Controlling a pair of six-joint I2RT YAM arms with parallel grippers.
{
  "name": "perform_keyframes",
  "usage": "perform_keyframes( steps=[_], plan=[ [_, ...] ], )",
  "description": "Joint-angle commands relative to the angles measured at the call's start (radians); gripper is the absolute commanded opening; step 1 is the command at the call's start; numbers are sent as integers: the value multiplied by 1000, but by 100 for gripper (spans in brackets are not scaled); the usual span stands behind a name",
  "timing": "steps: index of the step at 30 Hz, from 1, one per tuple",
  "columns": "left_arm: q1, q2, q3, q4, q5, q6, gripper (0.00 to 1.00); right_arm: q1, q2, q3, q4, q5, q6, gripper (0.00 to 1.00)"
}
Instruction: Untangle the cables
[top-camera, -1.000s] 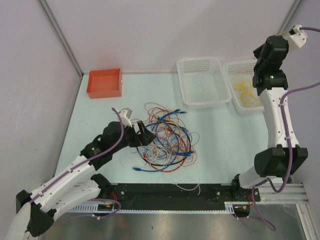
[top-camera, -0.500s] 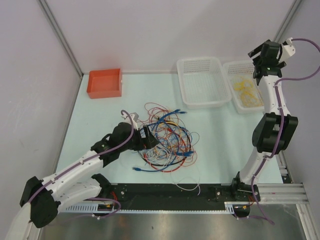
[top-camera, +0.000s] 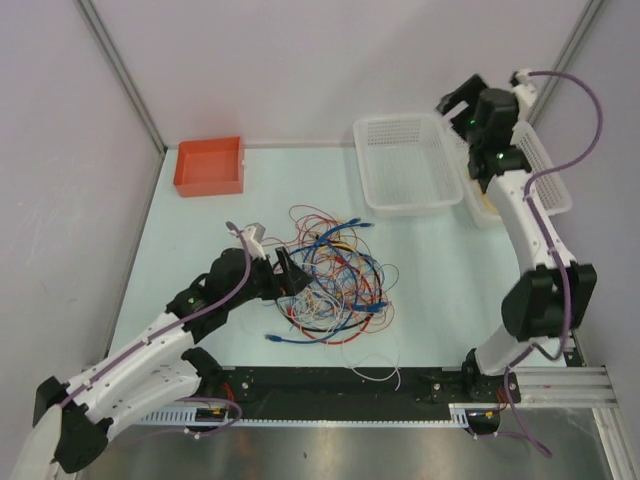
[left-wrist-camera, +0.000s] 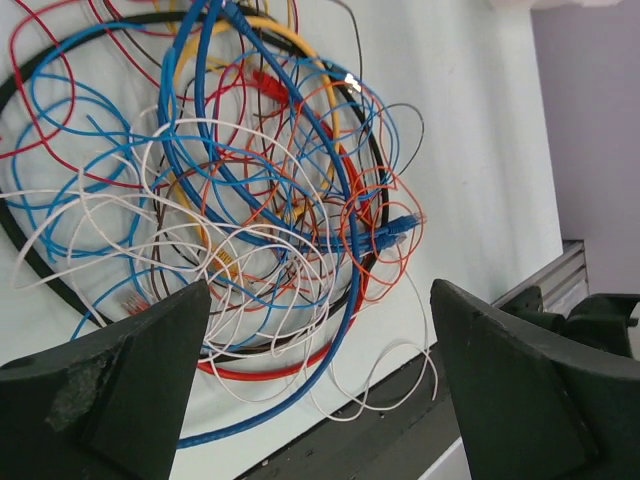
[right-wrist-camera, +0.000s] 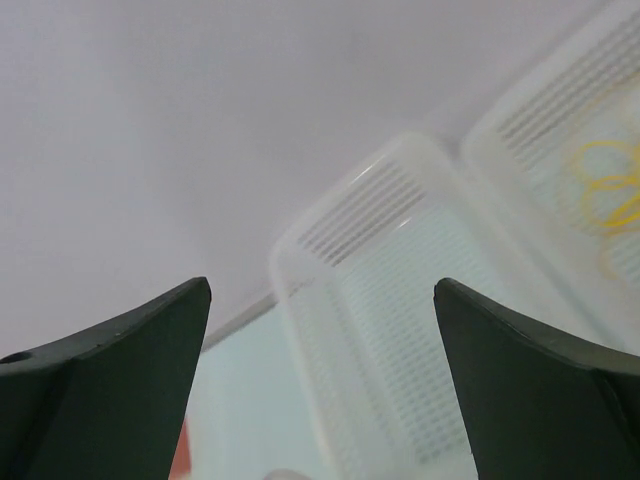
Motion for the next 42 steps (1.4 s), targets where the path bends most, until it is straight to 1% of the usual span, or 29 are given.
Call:
perform_keyframes(
  steps=[1, 2, 4, 5, 7, 8, 9, 10, 11, 12, 14, 15, 16, 18, 19, 21, 25, 29, 33, 34, 35, 37, 38, 40, 41, 42],
  plan=[
    [4, -111, 35, -69, -90, -4, 97, 166, -221, -206, 129, -111, -86, 100],
    [4, -122, 43, -98, -114, 1, 97, 208, -238, -254, 93, -146, -88, 100],
    [4, -140, 57, -135, -144, 2, 98, 253, -273, -299, 2, -172, -115, 100],
    [4, -140, 69, -169, -157, 7, 98, 311, -285, -352, -19, -186, -134, 100],
    [4, -126, 75, -200, -170, 21, 99, 374, -342, -417, -62, -177, -189, 100],
    [4, -119, 75, -209, -179, 25, 99, 405, -367, -494, -69, -177, -203, 100],
    [6, -111, 75, -218, -179, 24, 99, 472, -408, -530, -76, -174, -226, 100],
    [7, -90, 71, -220, -173, 24, 99, 506, -431, -571, -94, -159, -229, 99],
    [7, -80, 60, -217, -162, 21, 99, 541, -452, -607, -99, -154, -232, 100],
    [6, -74, 49, -208, -138, 15, 99, 624, -468, -679, -102, -148, -235, 99],
    [6, -56, 8, -163, -109, 4, 97, 713, -514, -739, -103, -104, -226, 99],
    [6, -48, -6, -148, -92, -13, 97, 786, -526, -795, -105, -84, -217, 99],
    [6, -39, -17, -122, -86, -21, 96, 821, -543, -817, -103, -50, -186, 99],
    [6, -16, -47, -97, -73, -41, 95, 870, -555, -871, -94, -39, -163, 98],
    [4, -2, -54, -80, -72, -45, 94, 914, -565, -886, -91, -15, -145, 99],
    [4, 53, -66, -74, -76, -55, 93, 945, -572, -903, -94, 4, -129, 98],
    [6, 182, -69, -45, -130, -59, 93, 994, -620, -922, -112, 41, -109, 98],
    [4, 317, -51, 39, -96, -62, 88, 1005, -719, -922, -137, 59, -94, 98],
    [-8, 442, -20, 128, -63, -68, 74, 1006, -804, -922, -189, 96, -92, 98],
    [-10, 460, -14, 138, -58, -59, 70, 1005, -818, -922, -198, 105, -92, 98],
    [-13, 476, -8, 154, -55, -56, 61, 1006, -837, -922, -223, 114, -91, 98],
    [-17, 532, 6, 170, -50, -45, 51, 1006, -851, -923, -244, 130, -89, 98],
    [-16, 550, 11, 177, -47, -42, 35, 1008, -856, -923, -258, 136, -88, 98],
    [-19, 575, 26, 181, -21, -32, 16, 1006, -864, -923, -270, 139, -82, 98],
    [-19, 573, 29, 176, -23, -27, 1, 1006, -867, -923, -278, 145, -82, 98],
    [-19, 569, 41, 165, -29, -22, 0, 1006, -876, -923, -280, 146, -80, 98]
  ],
)
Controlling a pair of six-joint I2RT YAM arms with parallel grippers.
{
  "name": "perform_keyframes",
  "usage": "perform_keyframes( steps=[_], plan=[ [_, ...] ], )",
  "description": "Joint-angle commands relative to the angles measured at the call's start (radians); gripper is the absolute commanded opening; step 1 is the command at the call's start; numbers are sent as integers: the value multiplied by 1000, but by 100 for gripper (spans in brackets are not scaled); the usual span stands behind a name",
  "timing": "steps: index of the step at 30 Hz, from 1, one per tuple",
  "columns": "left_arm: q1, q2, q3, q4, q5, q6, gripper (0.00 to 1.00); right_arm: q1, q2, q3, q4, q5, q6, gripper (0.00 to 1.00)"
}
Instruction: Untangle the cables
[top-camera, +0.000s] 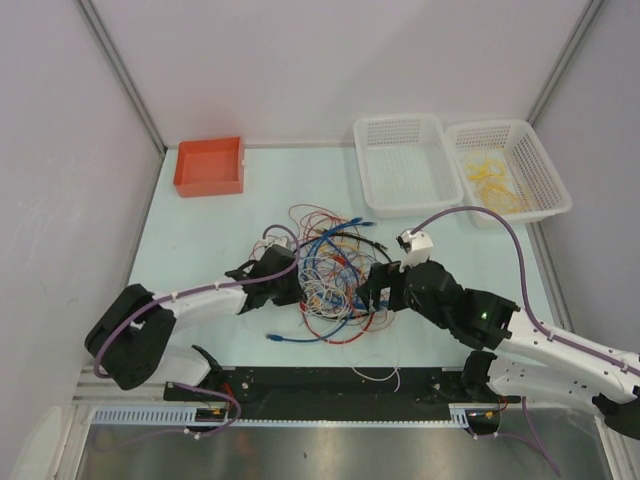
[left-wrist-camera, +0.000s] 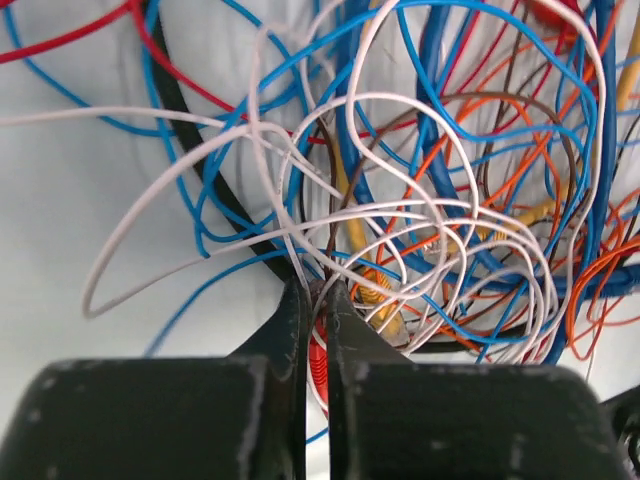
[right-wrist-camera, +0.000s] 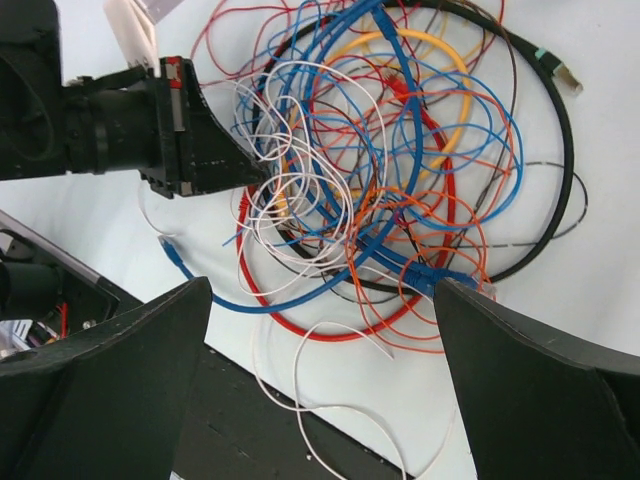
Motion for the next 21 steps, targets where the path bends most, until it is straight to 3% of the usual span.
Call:
perform_keyframes(
  steps=[1, 8, 12, 21],
  plan=[
    [-10, -6, 46, 30, 36, 39, 0, 3, -28, 5, -47, 52, 19, 98],
    [-10, -317, 221, -209, -76, 212, 0, 4, -97, 6, -15, 61, 8, 96],
    [-7, -492, 362, -245, -92, 324, 0, 4, -132, 16, 11, 47, 6, 95],
    [-6, -509, 650, -381, -33, 416, 0, 10, -148, 131, 89, -88, -53, 94]
  ],
)
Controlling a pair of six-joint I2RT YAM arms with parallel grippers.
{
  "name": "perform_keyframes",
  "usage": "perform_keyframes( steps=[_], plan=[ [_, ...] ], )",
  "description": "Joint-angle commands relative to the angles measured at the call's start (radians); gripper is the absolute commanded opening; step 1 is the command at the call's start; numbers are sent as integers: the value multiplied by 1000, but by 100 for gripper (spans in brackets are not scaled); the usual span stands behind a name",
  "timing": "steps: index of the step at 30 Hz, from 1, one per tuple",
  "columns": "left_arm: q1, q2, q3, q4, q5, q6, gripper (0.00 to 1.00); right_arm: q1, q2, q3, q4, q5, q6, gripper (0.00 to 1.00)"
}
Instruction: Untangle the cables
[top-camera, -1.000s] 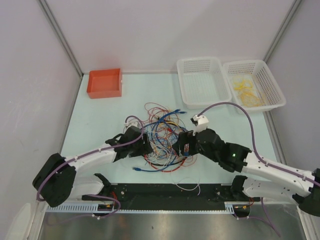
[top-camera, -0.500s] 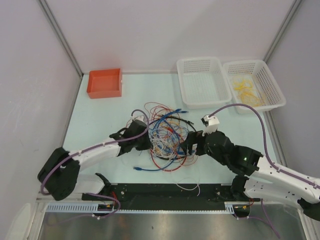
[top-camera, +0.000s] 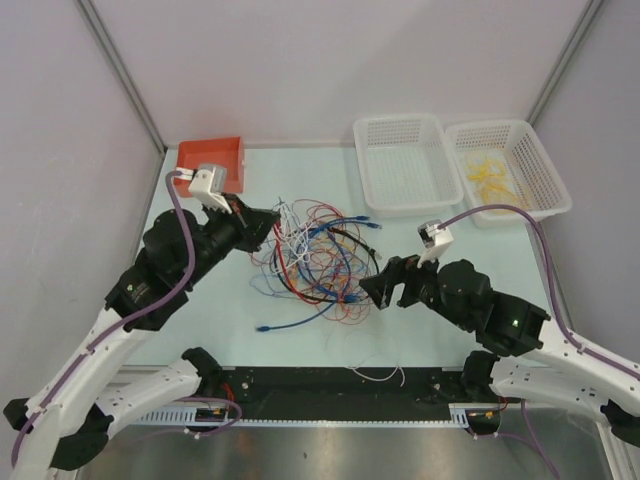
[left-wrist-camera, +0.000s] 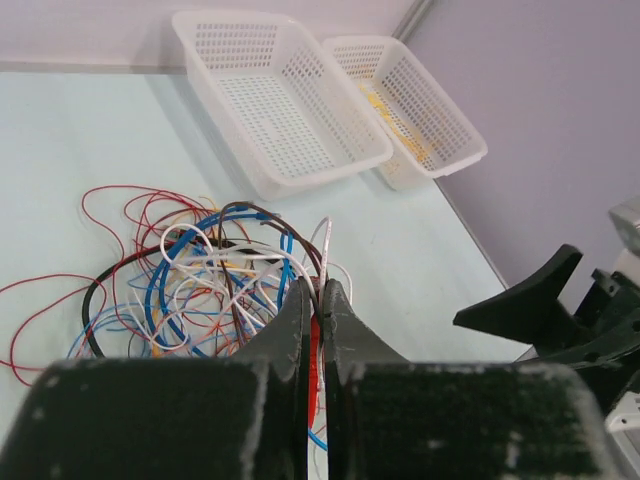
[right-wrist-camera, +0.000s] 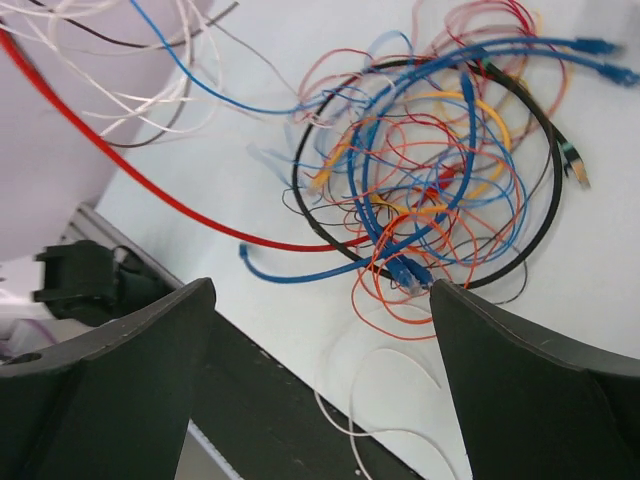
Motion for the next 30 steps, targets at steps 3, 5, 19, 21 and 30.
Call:
perform_keyframes(
  steps=[3, 5, 19, 21, 30],
  plan=[
    [1, 42, 109, -46, 92, 104, 0, 12, -26, 90, 127, -53, -62, 94],
    [0, 51, 109, -18, 169, 116, 0, 9, -18, 93, 176, -62, -73, 94],
    [0, 66, 58, 117, 493, 132, 0, -20, 225, 172, 411, -122, -221, 90],
    [-2, 68, 55, 116, 499, 130, 0, -31, 248, 172, 449, -116, -217, 87],
    [0, 60, 47, 106, 508, 135, 0, -84, 316, 172, 549, -168, -228, 67]
  ],
)
